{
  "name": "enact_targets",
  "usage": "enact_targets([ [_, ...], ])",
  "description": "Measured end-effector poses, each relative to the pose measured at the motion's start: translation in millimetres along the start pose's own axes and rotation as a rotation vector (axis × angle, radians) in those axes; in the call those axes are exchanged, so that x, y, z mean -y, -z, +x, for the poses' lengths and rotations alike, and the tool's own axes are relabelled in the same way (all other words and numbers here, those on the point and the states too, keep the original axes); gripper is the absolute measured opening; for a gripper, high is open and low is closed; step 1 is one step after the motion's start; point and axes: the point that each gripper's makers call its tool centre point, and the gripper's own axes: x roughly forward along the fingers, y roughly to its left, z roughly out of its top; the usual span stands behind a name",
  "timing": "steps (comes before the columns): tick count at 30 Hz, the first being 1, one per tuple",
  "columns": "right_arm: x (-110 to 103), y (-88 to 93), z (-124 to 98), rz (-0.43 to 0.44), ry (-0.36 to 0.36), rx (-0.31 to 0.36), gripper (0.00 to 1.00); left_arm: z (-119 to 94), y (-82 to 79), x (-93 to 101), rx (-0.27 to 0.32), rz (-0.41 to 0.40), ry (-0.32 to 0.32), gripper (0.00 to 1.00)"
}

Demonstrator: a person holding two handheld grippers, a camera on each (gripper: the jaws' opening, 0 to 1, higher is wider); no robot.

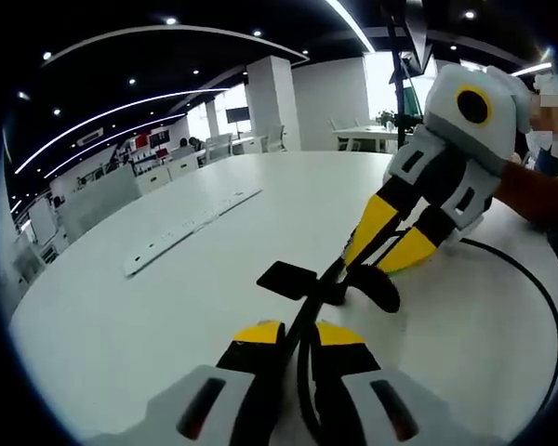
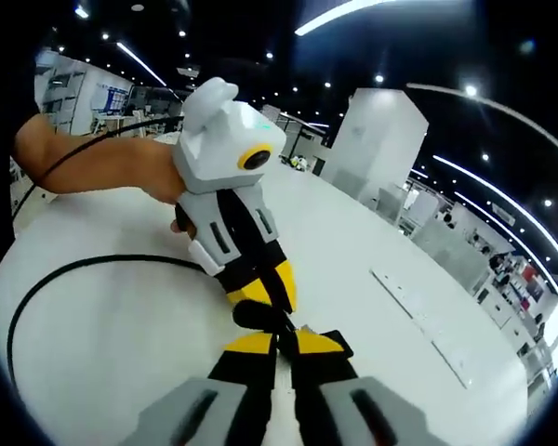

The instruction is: Find the charging cable on the desk, coil it up and secure with Velcro.

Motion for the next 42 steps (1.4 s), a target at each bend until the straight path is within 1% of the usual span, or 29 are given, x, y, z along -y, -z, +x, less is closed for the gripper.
enact_targets([
  [7,11.9,-2.9,-1.0,0.038,0.026,0.014,0.04,0.7,-0.3,-0.8,-0.014,0.022,0.005,0.12],
  [13,27.0,0.9,1.2,0.112,0.041,0.027,0.03,2.9,-1.3,0.2,-0.022,0.039,0.014,0.12],
  [18,34.7,8.4,8.6,0.148,0.044,0.005,0.03,4.0,-1.5,3.1,-0.031,0.058,0.02,0.11],
  [22,42.5,13.8,17.9,0.165,0.034,0.0,0.03,3.6,-1.4,3.4,-0.023,0.064,0.02,0.11],
  [24,40.3,14.7,20.0,0.176,0.036,-0.006,0.03,3.3,-1.3,3.5,-0.021,0.065,0.021,0.11],
  [28,44.4,28.6,28.5,0.186,0.031,-0.047,0.03,2.9,-1.4,3.0,-0.03,0.075,0.021,0.11],
  [29,38.7,29.9,25.1,0.189,0.03,-0.055,0.03,2.9,-1.3,3.0,-0.031,0.074,0.02,0.11],
  [30,38.2,30.7,25.0,0.192,0.029,-0.055,0.03,2.8,-1.3,2.9,-0.03,0.073,0.019,0.11],
  [32,37.9,29.9,24.5,0.207,0.023,-0.043,0.03,2.5,-1.2,3.1,-0.027,0.068,0.018,0.11],
  [36,35.3,28.4,25.4,0.199,0.017,-0.042,0.03,2.4,-0.8,1.4,-0.023,0.063,0.019,0.11],
  [42,36.1,29.3,27.4,0.213,-0.012,-0.076,0.03,2.7,-1.1,-0.9,-0.026,0.069,0.019,0.11],
])
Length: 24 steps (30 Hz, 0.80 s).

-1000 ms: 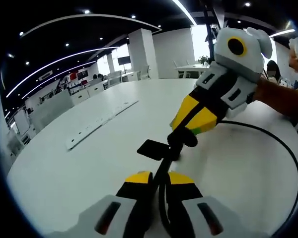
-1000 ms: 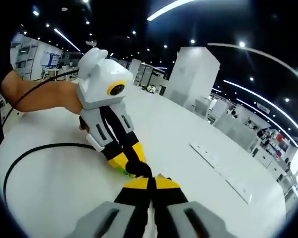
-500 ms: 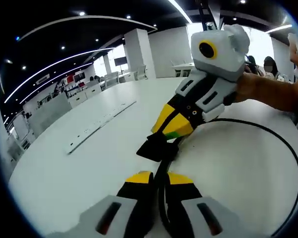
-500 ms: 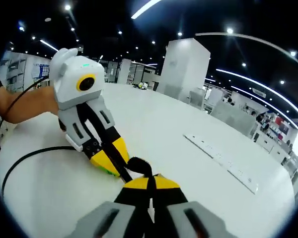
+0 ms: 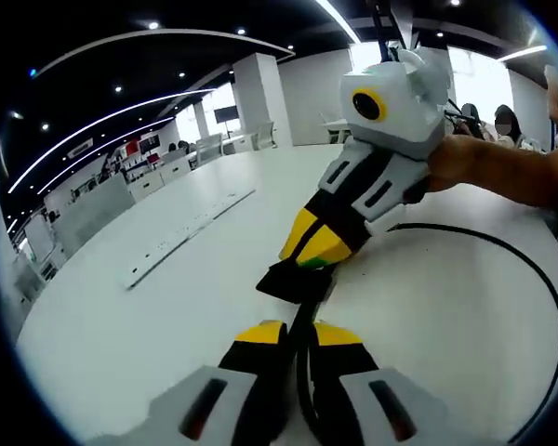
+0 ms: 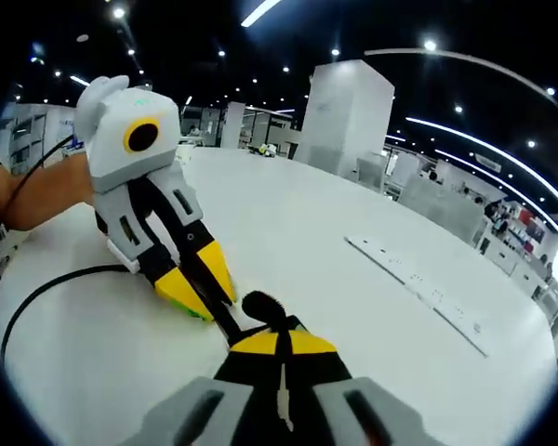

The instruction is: Find the charging cable on the desk, coil it up and secure with Velcro.

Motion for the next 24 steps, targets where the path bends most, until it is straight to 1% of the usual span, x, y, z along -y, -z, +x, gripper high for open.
enact_targets([
  [2,-0.2,0.6,0.6,0.007,-0.013,-0.016,0.03,0.0,-0.1,0.0,0.002,0.004,0.001,0.11],
  [4,-0.1,1.6,1.1,0.031,-0.029,-0.034,0.03,-0.2,0.0,-1.9,0.005,0.004,0.002,0.11],
  [7,-1.1,3.0,0.1,0.057,-0.051,-0.045,0.03,-0.3,-0.2,-2.4,0.007,0.006,-0.004,0.11],
  [12,1.0,4.3,2.1,0.06,-0.077,-0.075,0.03,-0.8,-0.7,0.1,0.01,0.003,-0.004,0.11],
  [16,2.8,5.7,6.9,0.07,-0.099,-0.118,0.03,-0.6,-0.7,0.5,0.007,0.007,-0.004,0.11],
  [18,-0.2,6.7,5.8,0.076,-0.109,-0.138,0.03,-0.5,-0.6,0.8,0.006,0.007,-0.003,0.11],
  [19,3.2,7.7,7.7,0.077,-0.114,-0.148,0.03,-0.6,-0.5,0.9,0.007,0.006,-0.003,0.11],
  [22,8.1,9.2,10.8,0.092,-0.126,-0.164,0.03,-0.6,-0.4,1.3,0.011,0.004,-0.002,0.11],
  [23,5.1,10.1,8.5,0.097,-0.133,-0.167,0.03,-0.6,-0.4,1.4,0.014,0.004,-0.001,0.11],
  [24,7.0,9.9,9.4,0.1,-0.139,-0.17,0.03,-0.6,-0.4,1.6,0.015,0.002,0.0,0.11],
])
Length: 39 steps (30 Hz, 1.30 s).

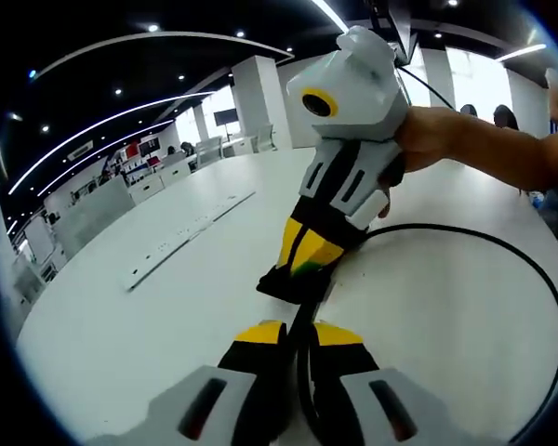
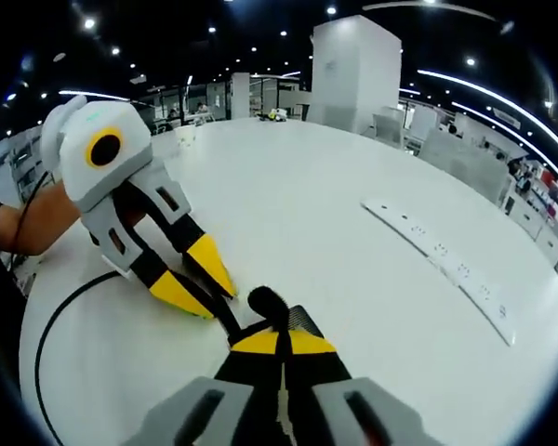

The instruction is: Find the charging cable on the desk, coil it up and secure with Velcro.

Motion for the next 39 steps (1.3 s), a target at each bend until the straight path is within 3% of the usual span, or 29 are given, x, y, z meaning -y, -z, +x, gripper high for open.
enact_targets([
  [12,-0.2,0.4,-0.4,0.089,-0.006,0.009,0.03,-1.4,-1.0,5.1,-0.002,0.002,0.002,0.11],
  [18,-3.0,1.1,-2.1,0.076,0.036,-0.002,0.03,-2.8,-1.0,7.6,0.003,-0.004,0.0,0.11],
  [26,-10.9,2.6,-5.2,0.16,0.091,0.024,0.03,-2.5,-0.8,5.4,-0.003,-0.004,0.0,0.11],
  [39,-16.0,0.9,-2.9,0.045,0.045,-0.007,0.03,-3.1,-0.9,6.4,-0.003,-0.001,0.0,0.11],
])
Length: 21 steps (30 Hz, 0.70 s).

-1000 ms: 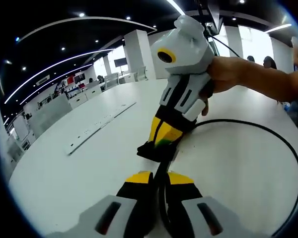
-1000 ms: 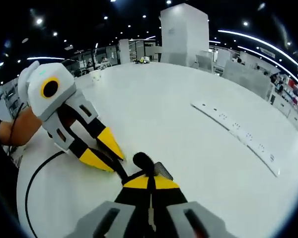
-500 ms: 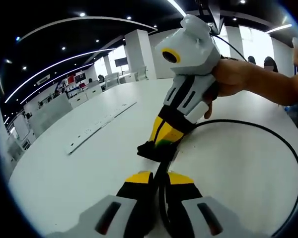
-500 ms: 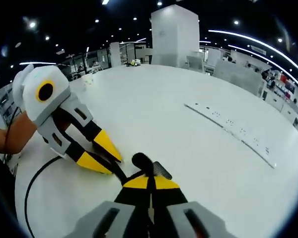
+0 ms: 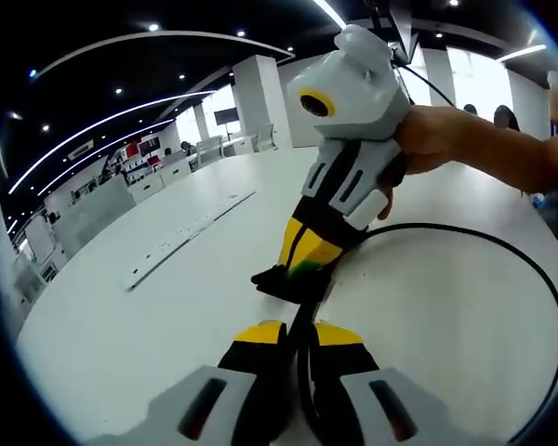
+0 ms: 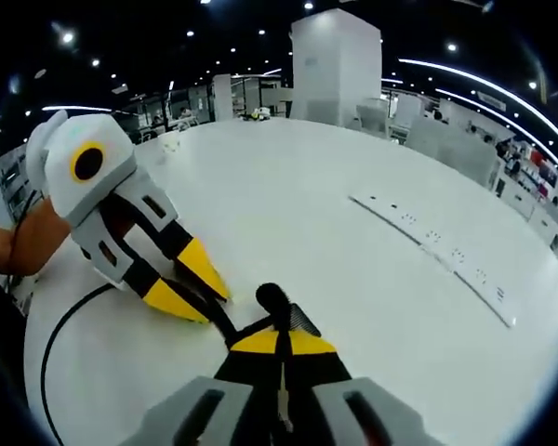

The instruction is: Find the charging cable on the desk, coil it up and secure with Velcro.

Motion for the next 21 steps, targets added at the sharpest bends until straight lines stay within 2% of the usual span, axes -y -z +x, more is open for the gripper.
enact_targets([
  [3,8.8,-1.6,0.9,-0.041,0.042,0.015,0.06,0.0,0.2,-0.4,0.001,-0.001,0.0,0.11],
  [8,19.8,-5.6,5.8,-0.08,0.087,0.04,0.04,-0.3,0.4,-0.5,0.001,-0.001,-0.001,0.11],
  [17,41.3,-13.8,16.8,-0.066,0.069,0.058,0.03,0.8,-0.1,-2.6,-0.001,0.001,-0.002,0.11],
  [21,35.4,-15.3,18.1,-0.052,0.061,0.068,0.03,1.4,-0.2,-4.4,-0.006,0.005,-0.004,0.11],
])
